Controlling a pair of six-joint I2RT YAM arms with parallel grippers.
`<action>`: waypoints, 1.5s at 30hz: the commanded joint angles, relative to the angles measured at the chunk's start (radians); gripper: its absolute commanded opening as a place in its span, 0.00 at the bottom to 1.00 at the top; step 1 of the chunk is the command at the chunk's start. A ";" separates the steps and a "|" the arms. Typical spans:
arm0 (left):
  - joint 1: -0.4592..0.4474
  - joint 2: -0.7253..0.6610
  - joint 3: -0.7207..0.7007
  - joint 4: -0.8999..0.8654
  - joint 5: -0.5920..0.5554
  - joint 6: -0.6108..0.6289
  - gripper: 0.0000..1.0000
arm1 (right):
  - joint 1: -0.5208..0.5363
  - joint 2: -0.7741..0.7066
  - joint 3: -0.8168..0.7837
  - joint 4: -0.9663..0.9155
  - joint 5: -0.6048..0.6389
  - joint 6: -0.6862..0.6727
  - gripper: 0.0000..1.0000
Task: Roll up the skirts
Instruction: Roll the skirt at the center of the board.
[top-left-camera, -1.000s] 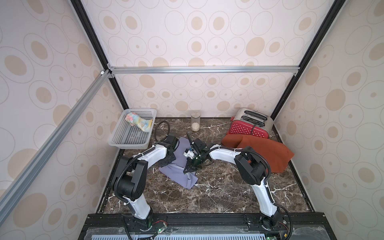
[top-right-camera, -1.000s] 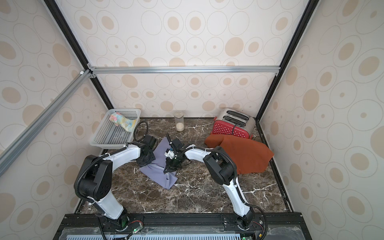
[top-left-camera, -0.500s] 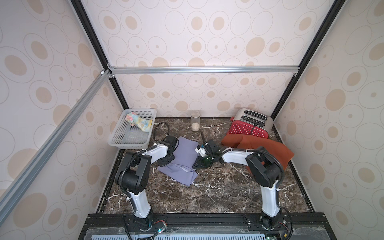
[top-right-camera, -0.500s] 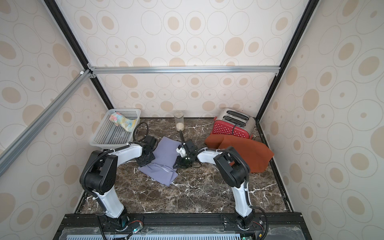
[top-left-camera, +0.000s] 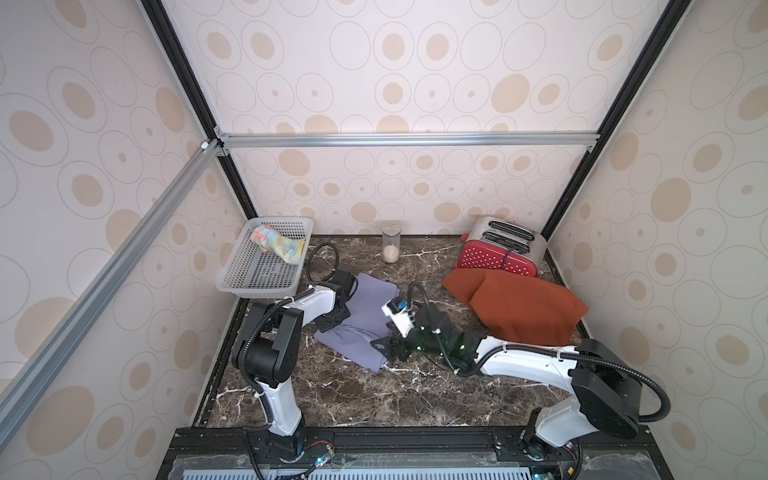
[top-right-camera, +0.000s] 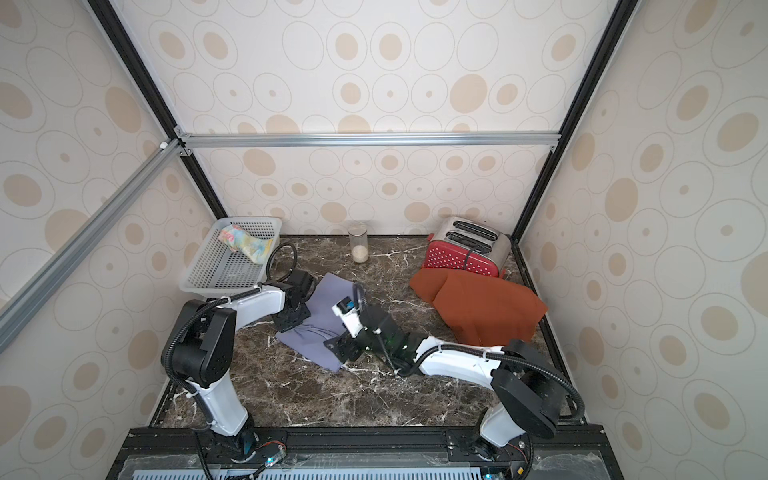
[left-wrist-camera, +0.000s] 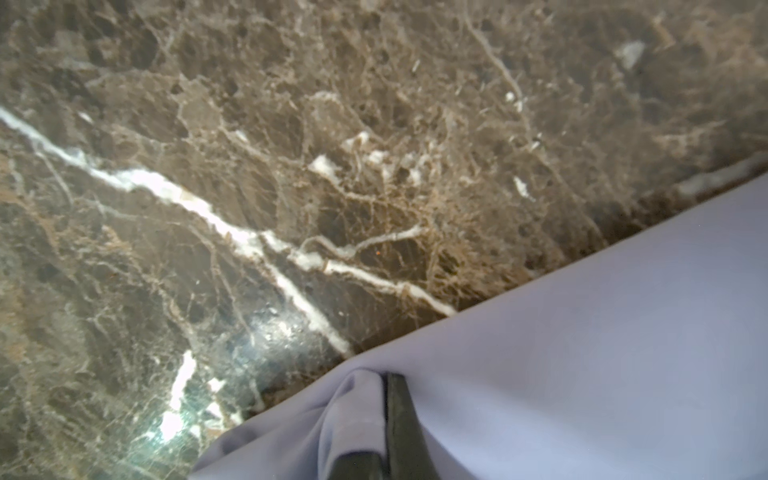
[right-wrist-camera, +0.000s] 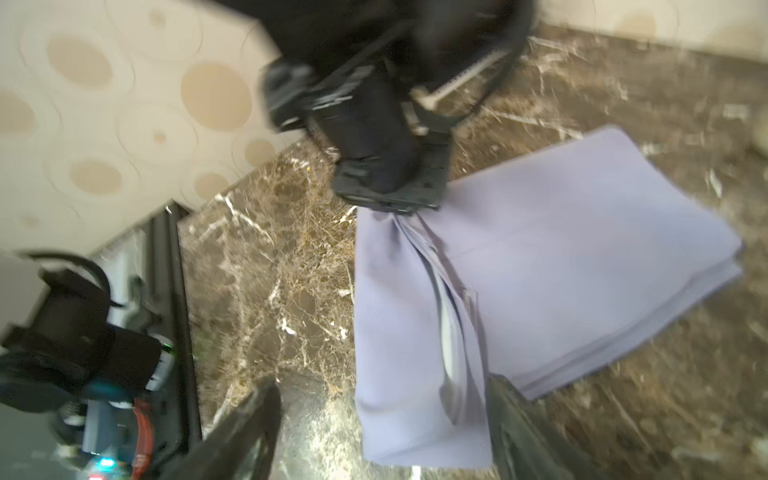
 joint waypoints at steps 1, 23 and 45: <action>0.014 0.029 0.038 -0.027 0.011 0.023 0.00 | 0.170 0.094 0.051 -0.029 0.301 -0.324 0.80; 0.075 0.065 0.077 -0.065 0.135 0.097 0.00 | 0.132 0.581 0.388 -0.250 0.537 -0.431 0.53; 0.151 -0.162 0.255 -0.189 0.146 0.193 0.99 | -0.106 0.540 0.601 -0.569 -0.328 -0.075 0.00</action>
